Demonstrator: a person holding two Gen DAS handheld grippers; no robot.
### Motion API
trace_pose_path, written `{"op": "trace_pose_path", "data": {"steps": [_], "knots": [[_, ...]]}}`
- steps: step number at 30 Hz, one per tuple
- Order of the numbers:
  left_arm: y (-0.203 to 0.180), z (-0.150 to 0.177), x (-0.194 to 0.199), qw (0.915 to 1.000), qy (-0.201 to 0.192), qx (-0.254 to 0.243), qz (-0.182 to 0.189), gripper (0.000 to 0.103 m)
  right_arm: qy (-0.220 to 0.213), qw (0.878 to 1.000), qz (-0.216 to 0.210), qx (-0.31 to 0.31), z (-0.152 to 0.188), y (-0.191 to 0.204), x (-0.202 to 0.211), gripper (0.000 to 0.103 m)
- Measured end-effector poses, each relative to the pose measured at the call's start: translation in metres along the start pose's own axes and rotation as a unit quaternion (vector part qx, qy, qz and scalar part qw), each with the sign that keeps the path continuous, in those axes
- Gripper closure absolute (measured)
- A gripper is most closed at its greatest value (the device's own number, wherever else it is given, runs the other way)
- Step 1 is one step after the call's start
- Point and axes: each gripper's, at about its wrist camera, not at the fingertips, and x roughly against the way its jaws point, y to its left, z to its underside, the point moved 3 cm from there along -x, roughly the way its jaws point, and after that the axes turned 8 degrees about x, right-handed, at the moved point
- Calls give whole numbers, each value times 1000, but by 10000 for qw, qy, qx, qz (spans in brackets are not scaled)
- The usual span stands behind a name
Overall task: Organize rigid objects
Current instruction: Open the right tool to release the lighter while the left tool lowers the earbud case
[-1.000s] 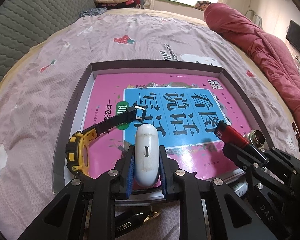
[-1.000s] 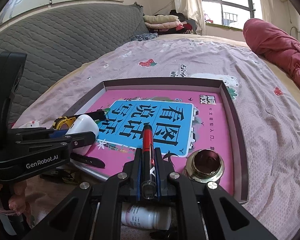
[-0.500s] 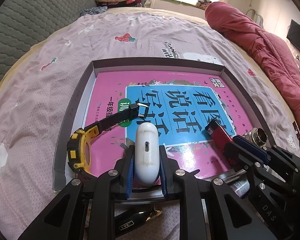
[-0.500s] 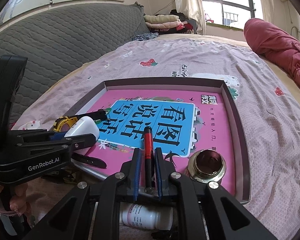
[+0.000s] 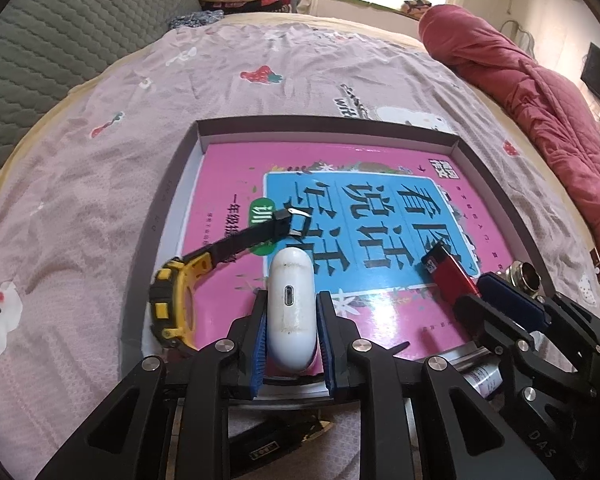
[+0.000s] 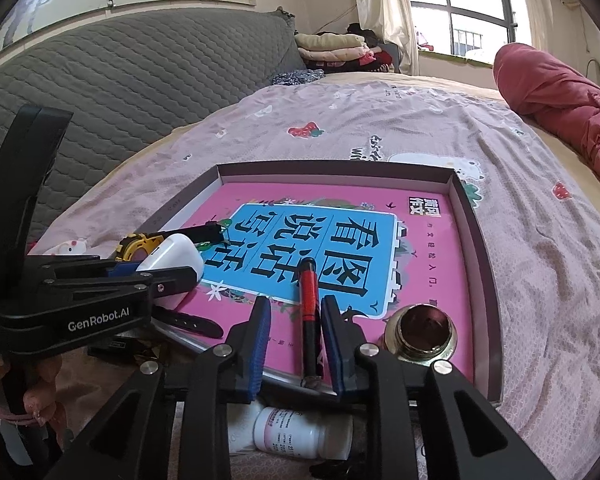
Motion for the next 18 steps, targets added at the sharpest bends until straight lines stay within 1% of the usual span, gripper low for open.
{"op": "trace_pose_path", "data": {"steps": [9,18], "knots": [[11,-5,6,9998,-69,105,-123,71,-66,9999,37,-75,-1,-3,3,77],[16,-10,15,9996,-157,155,-167,68,-110,9999,39,-32,-3,-3,5,76]]}}
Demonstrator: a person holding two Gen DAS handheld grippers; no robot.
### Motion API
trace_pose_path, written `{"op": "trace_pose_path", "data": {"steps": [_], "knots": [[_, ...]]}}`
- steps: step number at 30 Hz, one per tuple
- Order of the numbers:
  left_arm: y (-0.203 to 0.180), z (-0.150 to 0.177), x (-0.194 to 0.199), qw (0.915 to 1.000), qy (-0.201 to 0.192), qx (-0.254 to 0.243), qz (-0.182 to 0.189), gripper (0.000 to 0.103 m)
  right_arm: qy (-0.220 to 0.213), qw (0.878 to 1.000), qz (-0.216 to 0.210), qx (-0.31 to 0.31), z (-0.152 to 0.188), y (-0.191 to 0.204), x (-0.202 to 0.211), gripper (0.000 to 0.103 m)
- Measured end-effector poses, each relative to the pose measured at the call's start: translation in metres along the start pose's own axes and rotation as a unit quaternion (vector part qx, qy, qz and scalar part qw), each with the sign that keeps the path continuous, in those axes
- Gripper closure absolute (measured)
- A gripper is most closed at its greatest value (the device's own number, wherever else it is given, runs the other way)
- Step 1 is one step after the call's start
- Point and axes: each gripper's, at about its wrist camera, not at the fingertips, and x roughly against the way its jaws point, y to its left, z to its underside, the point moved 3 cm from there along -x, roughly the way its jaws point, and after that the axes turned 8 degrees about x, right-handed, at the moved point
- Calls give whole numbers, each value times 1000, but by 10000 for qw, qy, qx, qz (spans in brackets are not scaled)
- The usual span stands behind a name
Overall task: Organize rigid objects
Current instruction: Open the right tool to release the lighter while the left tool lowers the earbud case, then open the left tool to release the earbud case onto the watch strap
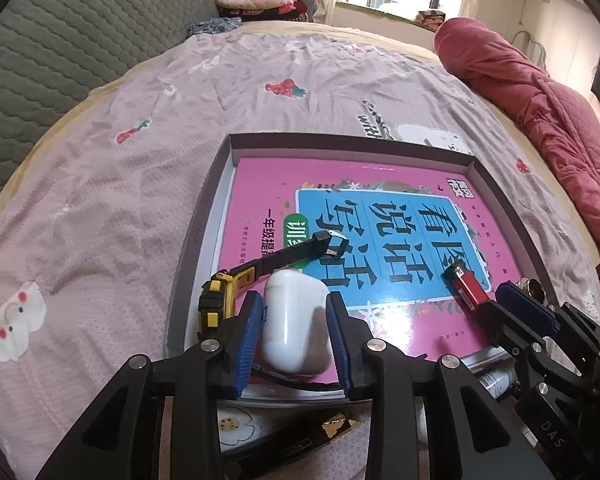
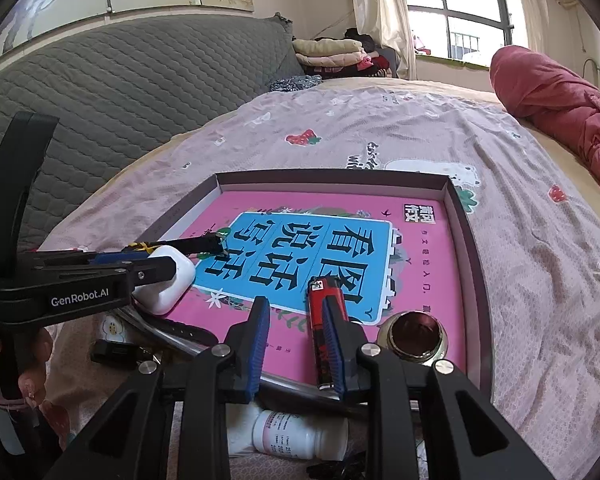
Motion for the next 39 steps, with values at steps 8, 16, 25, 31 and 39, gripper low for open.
{"op": "trace_pose_path", "data": {"steps": [8,16,25,31,39], "knots": [[-7,0,8,9999,-60,-45,73,62,-56,10000,-1,-7,-1,0,4,71],[-16,0,18,9998,-138,-133,98,56,-126,9999,28,-31,-4,-2,8,65],[-16,0,26,9997,-163,-140,99,51,-166,9998,87,-35,-5,-4,12,64],[-13,1,34,9997,-209,-110,96,40,-268,9995,193,15,-9,-6,19,56],[-11,2,45,9996,-247,-81,143,40,-464,9986,266,-14,-11,-14,35,53]]}}
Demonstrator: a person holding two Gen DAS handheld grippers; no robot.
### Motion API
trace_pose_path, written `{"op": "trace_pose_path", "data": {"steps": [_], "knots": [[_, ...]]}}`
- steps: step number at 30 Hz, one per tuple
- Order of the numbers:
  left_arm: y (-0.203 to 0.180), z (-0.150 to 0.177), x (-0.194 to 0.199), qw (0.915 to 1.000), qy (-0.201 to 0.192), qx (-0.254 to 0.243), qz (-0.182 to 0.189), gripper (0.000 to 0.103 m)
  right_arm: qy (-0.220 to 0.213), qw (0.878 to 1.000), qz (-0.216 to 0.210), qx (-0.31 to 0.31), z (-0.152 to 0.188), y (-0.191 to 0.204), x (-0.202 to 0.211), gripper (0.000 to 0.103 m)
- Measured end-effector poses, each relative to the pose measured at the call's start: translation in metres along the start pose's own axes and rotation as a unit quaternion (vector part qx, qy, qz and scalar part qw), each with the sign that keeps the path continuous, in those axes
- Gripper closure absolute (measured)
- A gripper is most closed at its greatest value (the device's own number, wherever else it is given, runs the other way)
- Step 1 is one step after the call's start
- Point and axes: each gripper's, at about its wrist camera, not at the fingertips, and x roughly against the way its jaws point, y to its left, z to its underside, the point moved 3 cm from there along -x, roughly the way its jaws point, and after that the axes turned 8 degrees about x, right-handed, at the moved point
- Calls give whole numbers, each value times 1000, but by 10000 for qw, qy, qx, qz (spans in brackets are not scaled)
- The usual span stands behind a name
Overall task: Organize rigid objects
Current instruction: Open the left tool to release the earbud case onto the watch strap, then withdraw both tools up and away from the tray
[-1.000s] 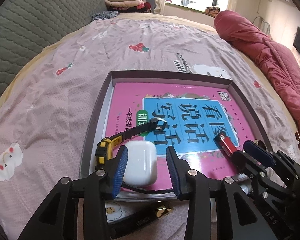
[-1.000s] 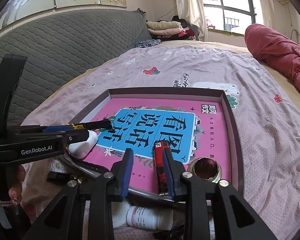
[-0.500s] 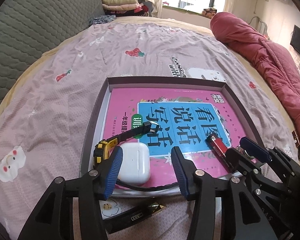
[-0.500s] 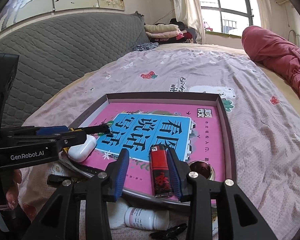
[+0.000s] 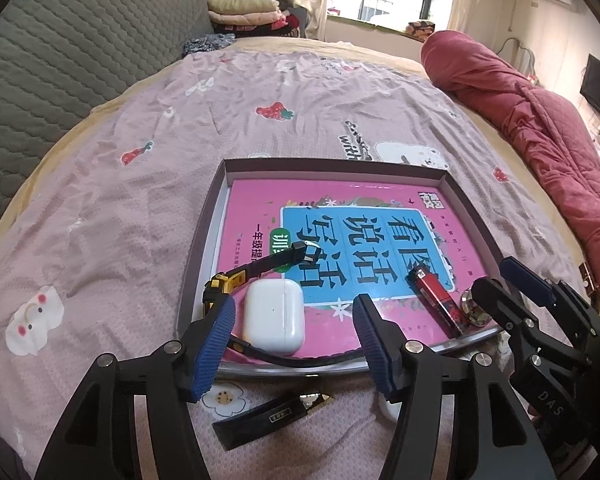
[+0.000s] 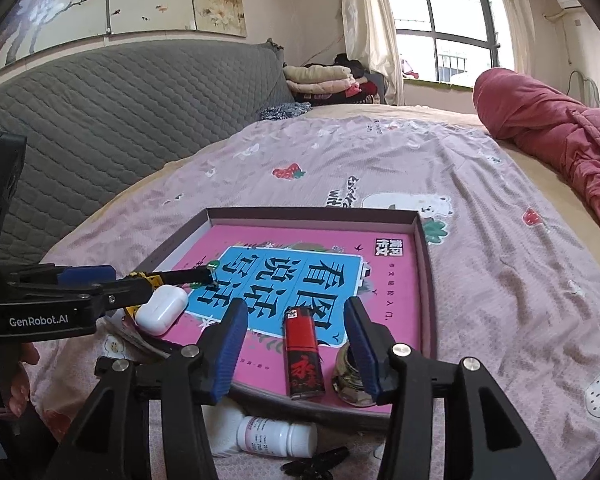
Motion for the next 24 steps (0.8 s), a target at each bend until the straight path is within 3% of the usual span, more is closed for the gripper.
{"op": "trace_pose_path", "data": {"steps": [24], "knots": [[7,6,44,9997,-187,44,177,39,-304,9976,479,-399,0,-32,55,49]]}}
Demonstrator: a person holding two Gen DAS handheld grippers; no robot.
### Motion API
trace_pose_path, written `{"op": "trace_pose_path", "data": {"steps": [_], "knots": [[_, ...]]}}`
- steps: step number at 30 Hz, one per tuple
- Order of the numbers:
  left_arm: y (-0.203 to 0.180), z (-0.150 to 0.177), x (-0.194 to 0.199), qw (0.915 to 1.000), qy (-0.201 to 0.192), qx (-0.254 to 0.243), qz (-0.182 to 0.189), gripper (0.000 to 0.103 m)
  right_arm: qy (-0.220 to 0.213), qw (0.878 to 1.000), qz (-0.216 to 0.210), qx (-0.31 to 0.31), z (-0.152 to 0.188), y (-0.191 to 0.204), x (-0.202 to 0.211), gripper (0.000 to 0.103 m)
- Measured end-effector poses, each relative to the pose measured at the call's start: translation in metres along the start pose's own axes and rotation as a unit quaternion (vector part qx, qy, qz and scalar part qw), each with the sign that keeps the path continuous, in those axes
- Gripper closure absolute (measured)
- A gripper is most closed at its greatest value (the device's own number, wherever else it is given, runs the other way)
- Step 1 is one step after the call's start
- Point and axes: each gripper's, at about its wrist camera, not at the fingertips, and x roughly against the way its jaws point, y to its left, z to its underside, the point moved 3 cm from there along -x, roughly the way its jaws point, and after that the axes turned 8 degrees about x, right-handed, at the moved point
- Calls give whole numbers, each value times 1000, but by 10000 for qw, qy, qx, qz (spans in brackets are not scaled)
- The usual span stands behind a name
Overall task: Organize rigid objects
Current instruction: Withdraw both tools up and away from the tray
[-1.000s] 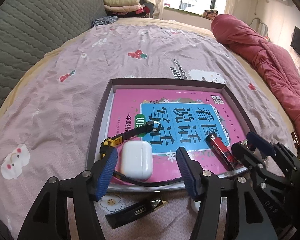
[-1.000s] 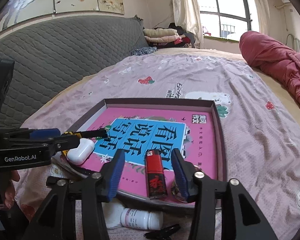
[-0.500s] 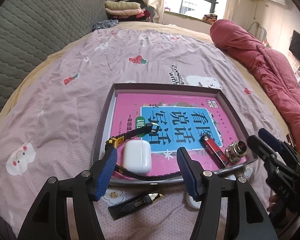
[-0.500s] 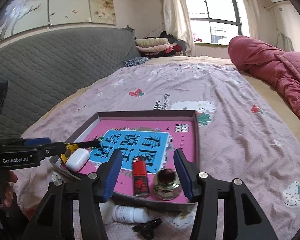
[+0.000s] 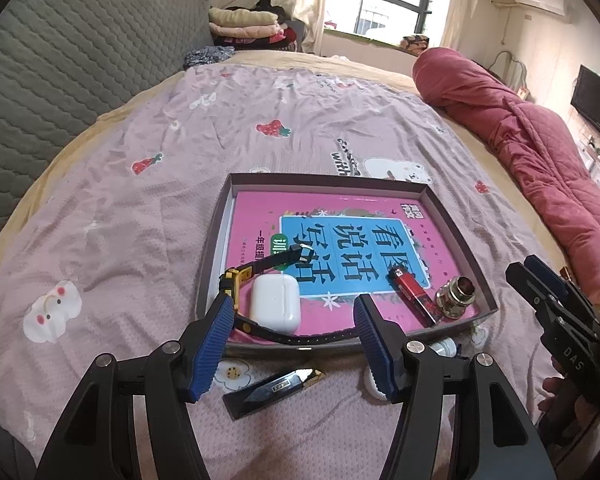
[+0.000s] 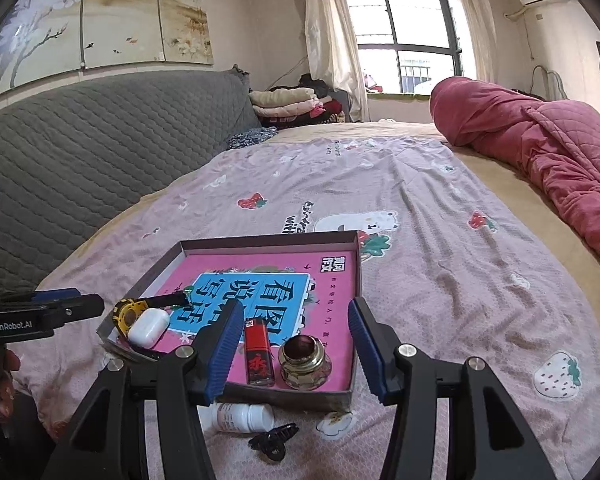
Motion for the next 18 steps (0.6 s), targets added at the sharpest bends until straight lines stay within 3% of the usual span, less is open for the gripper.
{"op": "trace_pose_path", "data": {"steps": [18], "knots": [[19,15,20,10000,14,39,-13,39,207,9994,28,265,18,17,21,49]]}}
